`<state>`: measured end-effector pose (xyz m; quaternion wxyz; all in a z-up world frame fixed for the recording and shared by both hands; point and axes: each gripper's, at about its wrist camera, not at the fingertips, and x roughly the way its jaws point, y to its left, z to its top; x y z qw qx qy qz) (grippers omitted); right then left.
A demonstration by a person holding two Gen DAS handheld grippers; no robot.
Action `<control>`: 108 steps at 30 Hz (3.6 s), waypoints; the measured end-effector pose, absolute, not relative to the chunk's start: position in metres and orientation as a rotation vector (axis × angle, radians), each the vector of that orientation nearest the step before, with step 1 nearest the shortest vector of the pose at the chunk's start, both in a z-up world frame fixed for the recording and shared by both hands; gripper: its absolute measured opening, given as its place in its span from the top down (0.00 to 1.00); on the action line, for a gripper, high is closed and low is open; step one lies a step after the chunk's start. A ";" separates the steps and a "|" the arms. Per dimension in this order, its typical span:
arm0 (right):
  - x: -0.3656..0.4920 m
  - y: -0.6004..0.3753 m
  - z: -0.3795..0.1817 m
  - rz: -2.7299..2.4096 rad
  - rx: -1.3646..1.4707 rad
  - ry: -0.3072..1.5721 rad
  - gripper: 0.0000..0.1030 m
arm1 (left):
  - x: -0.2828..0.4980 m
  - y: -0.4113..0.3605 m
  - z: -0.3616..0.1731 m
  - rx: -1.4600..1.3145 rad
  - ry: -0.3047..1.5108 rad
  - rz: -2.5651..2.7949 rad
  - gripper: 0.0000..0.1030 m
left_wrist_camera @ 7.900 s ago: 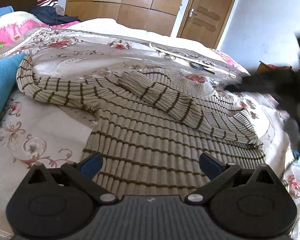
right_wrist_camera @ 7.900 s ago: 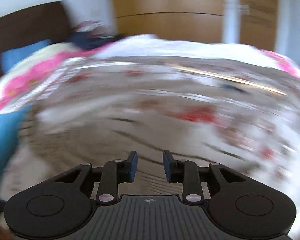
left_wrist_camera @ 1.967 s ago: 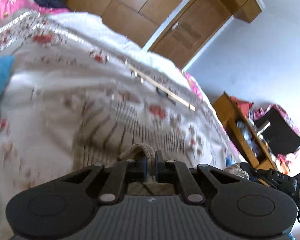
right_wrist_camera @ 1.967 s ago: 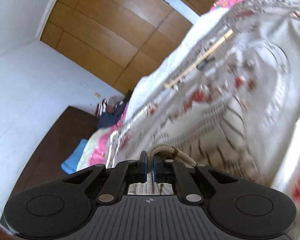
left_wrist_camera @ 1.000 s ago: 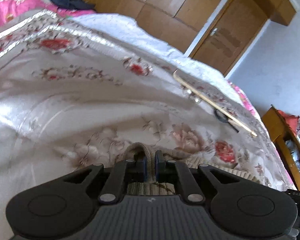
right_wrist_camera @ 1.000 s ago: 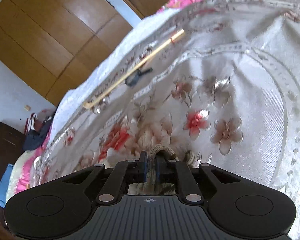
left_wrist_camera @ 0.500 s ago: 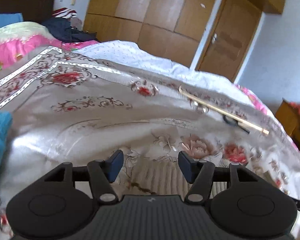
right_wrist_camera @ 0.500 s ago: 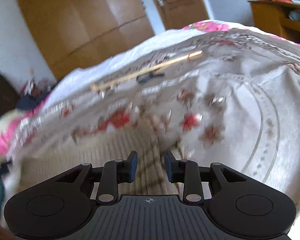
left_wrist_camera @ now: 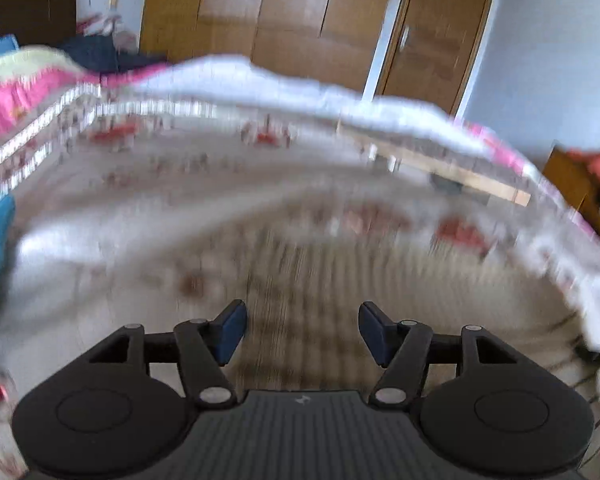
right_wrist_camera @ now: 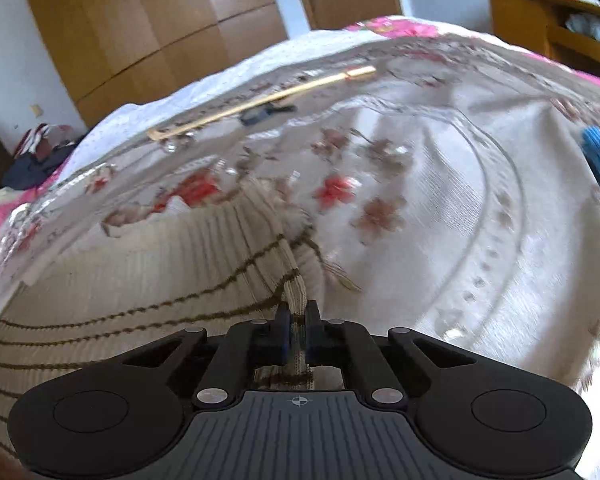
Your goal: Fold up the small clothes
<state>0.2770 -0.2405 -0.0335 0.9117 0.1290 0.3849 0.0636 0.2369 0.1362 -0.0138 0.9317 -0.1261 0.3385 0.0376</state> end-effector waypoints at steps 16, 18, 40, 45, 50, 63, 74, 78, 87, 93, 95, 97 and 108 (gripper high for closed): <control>0.243 -0.244 -0.012 0.095 0.224 0.732 0.85 | 0.194 0.135 -0.017 -0.290 0.649 0.145 0.27; 0.232 -0.253 -0.009 0.088 0.274 0.731 0.83 | 0.183 0.135 -0.014 -0.288 0.627 0.149 0.26; 0.255 -0.300 -0.068 0.517 0.747 0.901 0.64 | 0.193 0.050 -0.006 -0.218 0.673 -0.026 0.26; 0.268 -0.303 -0.075 0.573 0.792 0.957 0.64 | 0.203 0.033 -0.010 -0.192 0.680 -0.040 0.26; 0.281 -0.285 -0.079 0.578 0.777 0.936 0.67 | 0.202 0.031 -0.009 -0.181 0.673 -0.029 0.25; 0.271 -0.288 -0.084 0.510 0.895 0.933 0.85 | 0.200 0.000 -0.026 -0.078 0.719 -0.001 0.25; 0.215 -0.332 -0.062 0.387 0.835 0.935 0.86 | 0.182 -0.009 -0.014 0.056 0.637 0.049 0.22; 0.209 -0.332 -0.057 0.340 0.830 0.934 0.86 | 0.181 0.043 -0.023 -0.018 0.667 0.188 0.15; 0.207 -0.324 -0.055 0.288 0.780 0.935 0.85 | 0.147 0.106 -0.010 -0.106 0.636 0.419 0.17; 0.207 -0.322 -0.056 0.281 0.795 0.942 0.85 | 0.119 0.066 0.004 -0.067 0.555 0.197 0.16; 0.207 -0.325 -0.057 0.284 0.800 0.942 0.85 | 0.124 0.054 -0.002 0.014 0.577 0.176 0.16; 0.206 -0.327 -0.058 0.287 0.804 0.940 0.86 | 0.137 0.057 -0.015 0.045 0.646 0.252 0.16; 0.202 -0.334 -0.062 0.301 0.830 0.933 0.86 | 0.178 0.045 0.008 -0.030 0.557 0.205 0.16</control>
